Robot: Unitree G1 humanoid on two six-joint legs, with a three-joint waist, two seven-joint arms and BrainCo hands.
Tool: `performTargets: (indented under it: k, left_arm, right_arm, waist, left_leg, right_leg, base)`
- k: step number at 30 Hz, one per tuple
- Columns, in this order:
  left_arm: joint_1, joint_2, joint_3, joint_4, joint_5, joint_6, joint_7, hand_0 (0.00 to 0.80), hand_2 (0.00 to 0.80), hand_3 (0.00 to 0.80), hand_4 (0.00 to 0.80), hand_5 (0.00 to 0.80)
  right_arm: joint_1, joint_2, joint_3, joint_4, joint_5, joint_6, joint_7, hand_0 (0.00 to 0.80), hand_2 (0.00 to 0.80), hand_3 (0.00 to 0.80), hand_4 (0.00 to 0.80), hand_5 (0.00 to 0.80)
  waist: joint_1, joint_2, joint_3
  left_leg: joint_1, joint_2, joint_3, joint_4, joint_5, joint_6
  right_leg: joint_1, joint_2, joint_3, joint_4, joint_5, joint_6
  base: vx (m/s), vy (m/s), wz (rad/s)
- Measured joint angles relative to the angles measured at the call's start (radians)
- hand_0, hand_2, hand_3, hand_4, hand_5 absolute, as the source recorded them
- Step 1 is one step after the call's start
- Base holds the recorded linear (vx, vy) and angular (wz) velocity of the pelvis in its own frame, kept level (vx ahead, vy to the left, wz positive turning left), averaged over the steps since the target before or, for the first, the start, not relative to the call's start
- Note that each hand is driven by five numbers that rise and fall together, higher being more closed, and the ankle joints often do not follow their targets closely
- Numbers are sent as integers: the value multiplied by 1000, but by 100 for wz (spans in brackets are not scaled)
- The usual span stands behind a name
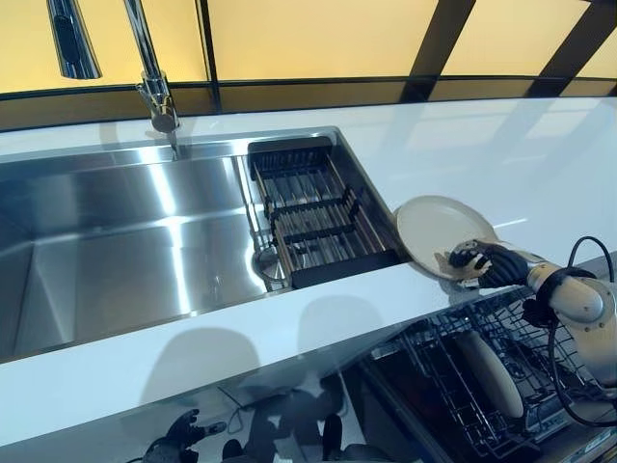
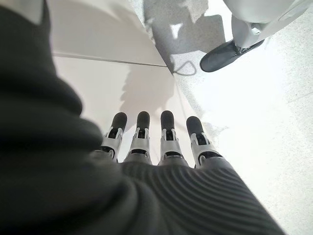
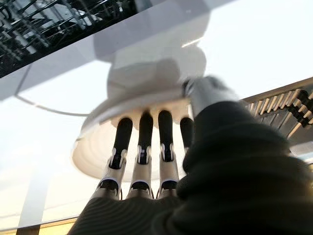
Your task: Take plates into dishwasher
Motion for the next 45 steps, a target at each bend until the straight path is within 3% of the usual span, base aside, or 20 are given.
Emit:
performTargets:
  k: [3, 13, 15, 16, 18, 19, 20, 22, 45]
  left_arm:
    - [2, 0, 0, 0, 0, 0, 1, 0, 0, 0, 0, 0]
    - [3, 0, 0, 0, 0, 1, 1, 0, 0, 0, 0, 0]
    - [3, 0, 0, 0, 0, 1, 1, 0, 0, 0, 0, 0]
    - [3, 0, 0, 0, 0, 1, 1, 0, 0, 0, 0, 0]
    - [1, 1, 0, -2, -1, 1, 1, 0, 0, 0, 0, 0]
    - [1, 1, 0, -2, -1, 1, 1, 0, 0, 0, 0, 0]
    - [1, 0, 0, -2, -1, 1, 1, 0, 0, 0, 0, 0]
    - [0, 1, 0, -2, -1, 1, 1, 0, 0, 0, 0, 0]
    - [-22, 8, 0, -9, -1, 1, 1, 0, 0, 0, 0, 0]
  right_arm:
    - [-3, 0, 0, -26, -21, 0, 0, 800, 800, 800, 800, 800]
    - [-3, 0, 1, -30, -21, 11, 2, 791, 791, 791, 791, 791]
    - [-2, 0, 1, -30, -21, 10, 1, 643, 643, 643, 643, 643]
    - [-2, 0, 1, -30, -21, 10, 1, 452, 452, 452, 452, 452]
    - [-2, 0, 1, -29, -21, 10, -1, 405, 405, 405, 405, 405]
    - [-3, 0, 1, -29, -21, 10, -1, 276, 276, 276, 276, 276]
    - [-3, 0, 1, -29, -21, 10, -1, 220, 220, 220, 220, 220]
    - [-3, 0, 1, -29, -21, 11, -2, 0, 0, 0, 0, 0]
    - [-22, 0, 1, -30, -54, 12, -7, 0, 0, 0, 0, 0]
  waist:
    - [1, 0, 0]
    - [1, 1, 1]
    - [0, 1, 1]
    - [0, 1, 1]
    - [0, 1, 1]
    - [0, 1, 1]
    - [0, 2, 2]
    - [0, 3, 8]
    - [0, -10, 48]
  left_leg:
    - [-1, 0, 0, 0, 0, 0]
    - [-5, 0, -1, 0, 0, 0]
    - [-7, 0, -1, 0, 0, 0]
    - [-9, 0, -1, 0, 0, 0]
    - [-16, 0, -1, 0, 0, 0]
    - [-19, 0, -1, 0, 0, 0]
    - [-20, 0, -1, 0, 0, 0]
    - [-20, 0, -1, 0, 0, 0]
    - [-20, 0, -1, 0, 0, 0]
  right_leg:
    - [0, 0, 0, 0, 0, 0]
    - [-5, 0, 0, 0, 0, 0]
    - [-6, 0, 0, -1, 0, 0]
    - [-8, 0, 0, -1, 0, 0]
    - [-15, 0, 0, -1, 0, 0]
    - [-17, 0, 0, -1, 0, 0]
    - [-19, 0, 0, 0, 0, 0]
    - [-19, 0, 0, 0, 0, 0]
    - [-19, 0, 0, 0, 0, 0]
  base:
    - [0, 0, 0]
    - [0, 0, 0]
    - [0, 0, 0]
    - [0, 0, 0]
    - [0, 0, 0]
    - [0, 0, 0]
    - [0, 0, 0]
    - [0, 0, 0]
    - [0, 0, 0]
